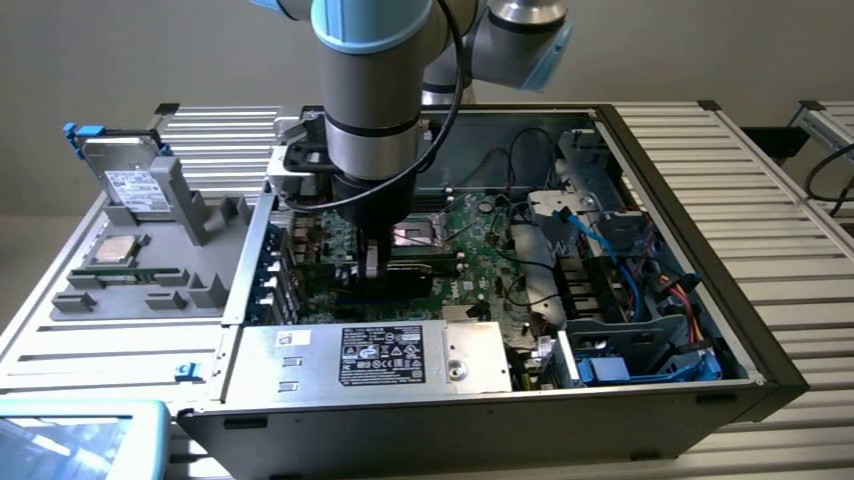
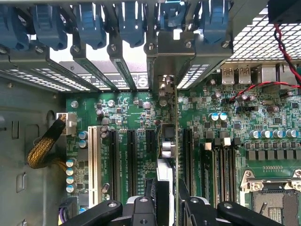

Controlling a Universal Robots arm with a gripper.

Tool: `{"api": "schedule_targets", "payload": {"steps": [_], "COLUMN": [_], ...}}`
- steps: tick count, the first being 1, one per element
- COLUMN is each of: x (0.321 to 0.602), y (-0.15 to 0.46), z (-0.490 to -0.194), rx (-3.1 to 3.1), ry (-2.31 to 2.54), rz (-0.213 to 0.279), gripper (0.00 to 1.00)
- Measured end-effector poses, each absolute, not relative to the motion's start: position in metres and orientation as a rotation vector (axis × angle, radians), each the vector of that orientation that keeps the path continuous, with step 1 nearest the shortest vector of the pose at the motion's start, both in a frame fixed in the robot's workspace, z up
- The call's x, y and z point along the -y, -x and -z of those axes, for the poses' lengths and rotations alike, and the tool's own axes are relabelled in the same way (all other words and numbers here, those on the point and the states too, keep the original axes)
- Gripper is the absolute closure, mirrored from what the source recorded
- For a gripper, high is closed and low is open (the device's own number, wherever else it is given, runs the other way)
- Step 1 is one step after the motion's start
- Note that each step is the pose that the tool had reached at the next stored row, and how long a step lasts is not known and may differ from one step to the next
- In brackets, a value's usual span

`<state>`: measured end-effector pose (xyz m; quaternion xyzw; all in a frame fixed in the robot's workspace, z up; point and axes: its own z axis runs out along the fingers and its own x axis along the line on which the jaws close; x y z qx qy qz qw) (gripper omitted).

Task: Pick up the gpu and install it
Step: 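Insert the gpu into the slot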

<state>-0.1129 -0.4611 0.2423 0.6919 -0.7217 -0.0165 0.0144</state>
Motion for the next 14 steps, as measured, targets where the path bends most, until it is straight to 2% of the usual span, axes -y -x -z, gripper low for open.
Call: {"api": "schedule_targets", "payload": {"steps": [14], "x": [0.4593], "y": [0.1137], "z": [-0.2413], "rx": [2.245], "ry": [-2.152], "rz": [0.047], "gripper": [0.72]}}
